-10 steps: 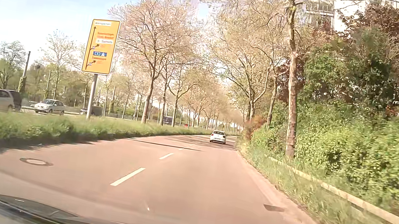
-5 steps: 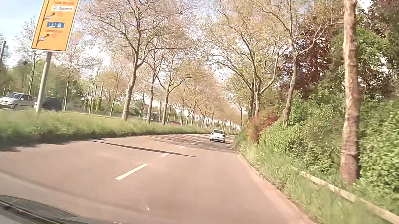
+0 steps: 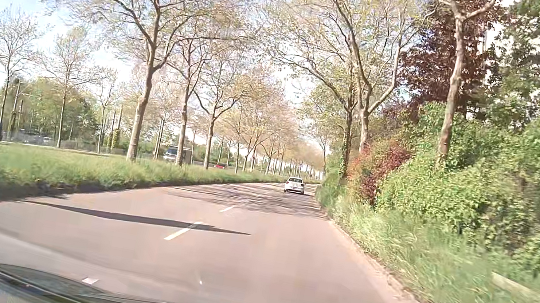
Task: Follow the waypoints while adhering to traffic rules and regulations
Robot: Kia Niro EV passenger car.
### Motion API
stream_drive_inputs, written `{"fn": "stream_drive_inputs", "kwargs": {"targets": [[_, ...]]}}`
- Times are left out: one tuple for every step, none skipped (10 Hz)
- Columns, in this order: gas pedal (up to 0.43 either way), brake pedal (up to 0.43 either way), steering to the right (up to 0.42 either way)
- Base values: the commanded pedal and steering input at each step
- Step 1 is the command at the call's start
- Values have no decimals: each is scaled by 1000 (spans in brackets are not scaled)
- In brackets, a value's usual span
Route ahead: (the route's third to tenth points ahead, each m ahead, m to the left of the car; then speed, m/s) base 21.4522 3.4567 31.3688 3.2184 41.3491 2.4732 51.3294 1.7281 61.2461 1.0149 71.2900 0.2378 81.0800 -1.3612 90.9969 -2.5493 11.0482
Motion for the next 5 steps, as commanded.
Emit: {"fn": "stream_drive_inputs", "kwargs": {"targets": [[87, 0, 11], [87, 0, 11], [87, 0, 11], [87, 0, 11], [87, 0, 11]]}}
